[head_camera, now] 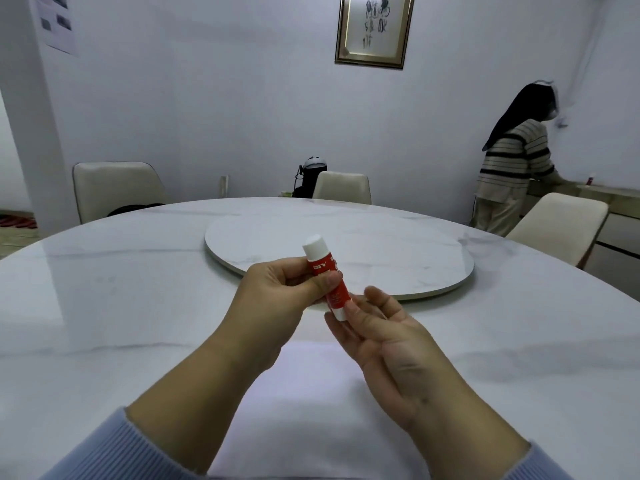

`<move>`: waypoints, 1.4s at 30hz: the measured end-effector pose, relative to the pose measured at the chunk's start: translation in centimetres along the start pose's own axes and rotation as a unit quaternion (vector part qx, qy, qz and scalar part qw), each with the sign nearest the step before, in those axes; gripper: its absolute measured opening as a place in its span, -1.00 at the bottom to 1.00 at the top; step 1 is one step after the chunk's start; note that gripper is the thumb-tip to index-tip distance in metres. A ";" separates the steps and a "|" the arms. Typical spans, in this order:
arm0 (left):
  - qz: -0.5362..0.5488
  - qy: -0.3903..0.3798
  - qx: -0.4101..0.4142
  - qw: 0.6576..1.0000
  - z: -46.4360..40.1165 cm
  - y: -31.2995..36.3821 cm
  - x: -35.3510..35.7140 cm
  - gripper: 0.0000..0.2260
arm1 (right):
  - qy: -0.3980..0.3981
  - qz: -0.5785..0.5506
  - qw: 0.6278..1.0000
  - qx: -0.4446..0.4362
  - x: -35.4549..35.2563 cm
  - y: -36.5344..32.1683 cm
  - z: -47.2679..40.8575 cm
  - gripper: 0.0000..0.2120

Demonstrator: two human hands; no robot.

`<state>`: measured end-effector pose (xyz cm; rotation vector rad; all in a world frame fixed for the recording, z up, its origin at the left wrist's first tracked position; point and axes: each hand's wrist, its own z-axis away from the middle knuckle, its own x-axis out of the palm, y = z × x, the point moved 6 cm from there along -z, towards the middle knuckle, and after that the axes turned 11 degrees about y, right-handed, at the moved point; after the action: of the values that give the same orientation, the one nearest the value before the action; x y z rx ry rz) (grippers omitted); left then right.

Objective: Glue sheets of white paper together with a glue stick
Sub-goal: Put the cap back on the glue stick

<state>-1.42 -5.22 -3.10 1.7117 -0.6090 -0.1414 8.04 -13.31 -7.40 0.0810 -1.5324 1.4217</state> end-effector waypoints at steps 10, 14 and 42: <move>0.016 -0.014 -0.005 1.000 0.2 0.4 -0.1 -0.92 | -0.012 0.019 0.999 0.031 0.1 0.4 0.4 -0.68; 0.021 -0.015 0.001 1.000 0.1 0.7 -0.3 -0.81 | -0.006 0.037 0.997 0.062 0.2 0.8 0.6 -0.59; 0.031 -0.001 -0.047 0.998 -0.7 -0.8 -0.9 -0.87 | -0.023 0.376 0.897 -0.231 -0.9 -2.7 -1.7 -0.60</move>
<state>-1.64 -4.05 -3.91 1.6004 -0.6465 -0.1248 11.23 -13.28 -6.49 -0.8584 -2.0129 1.5713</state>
